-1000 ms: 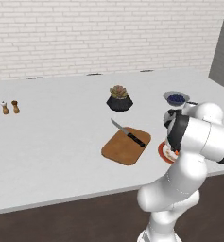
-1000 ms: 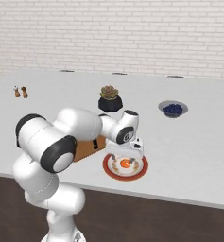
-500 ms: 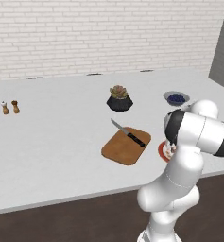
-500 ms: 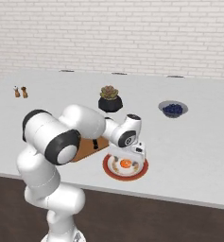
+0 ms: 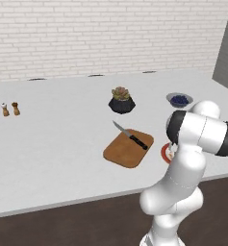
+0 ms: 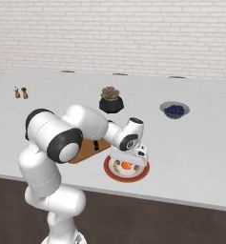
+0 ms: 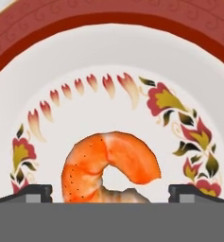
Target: Pick up the knife from the drawer and place it on the cutting board. Then place the meat from the plate to the cutting board.
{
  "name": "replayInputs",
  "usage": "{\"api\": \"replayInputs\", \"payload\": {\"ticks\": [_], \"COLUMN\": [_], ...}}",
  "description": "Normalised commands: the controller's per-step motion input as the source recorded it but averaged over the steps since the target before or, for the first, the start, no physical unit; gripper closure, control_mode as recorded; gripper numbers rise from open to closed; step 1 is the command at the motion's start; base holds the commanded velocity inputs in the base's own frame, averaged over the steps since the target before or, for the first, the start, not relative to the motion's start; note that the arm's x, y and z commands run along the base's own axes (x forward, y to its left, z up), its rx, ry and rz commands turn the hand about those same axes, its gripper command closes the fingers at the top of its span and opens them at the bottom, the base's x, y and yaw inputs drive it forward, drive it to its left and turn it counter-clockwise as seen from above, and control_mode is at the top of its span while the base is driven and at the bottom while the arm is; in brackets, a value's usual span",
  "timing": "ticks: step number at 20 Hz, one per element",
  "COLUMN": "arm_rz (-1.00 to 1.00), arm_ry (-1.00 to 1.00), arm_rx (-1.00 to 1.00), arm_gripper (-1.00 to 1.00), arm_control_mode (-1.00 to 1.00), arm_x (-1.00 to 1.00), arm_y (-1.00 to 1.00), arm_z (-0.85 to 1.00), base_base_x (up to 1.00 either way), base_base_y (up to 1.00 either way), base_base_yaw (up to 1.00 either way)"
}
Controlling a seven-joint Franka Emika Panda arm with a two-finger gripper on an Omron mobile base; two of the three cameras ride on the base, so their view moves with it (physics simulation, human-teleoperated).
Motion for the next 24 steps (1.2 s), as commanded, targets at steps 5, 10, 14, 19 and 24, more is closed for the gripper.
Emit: {"api": "replayInputs", "payload": {"ticks": [5, 10, 14, 19, 24], "arm_rz": [0.0, 0.0, 0.0, 0.0, 0.0], "arm_ry": [0.0, 0.0, 0.0, 0.0, 0.0], "arm_rx": [0.0, 0.0, 0.0, 0.0, 0.0], "arm_gripper": [-1.0, 1.0, 1.0, 1.0, 1.0], "arm_control_mode": [-1.0, -1.0, -1.0, -1.0, -1.0], "arm_x": [0.0, 0.0, 0.0, 0.0, -0.13], "arm_y": [0.0, 0.0, 0.0, 0.0, 0.05], "arm_z": [-0.14, -0.08, 0.0, 0.0, 0.21], "base_base_x": [0.0, 0.0, 0.0, 0.0, 0.0], "base_base_y": [0.0, 0.0, 0.0, 0.0, 0.0], "base_base_yaw": [0.0, 0.0, 0.0, 0.0, 0.0]}}
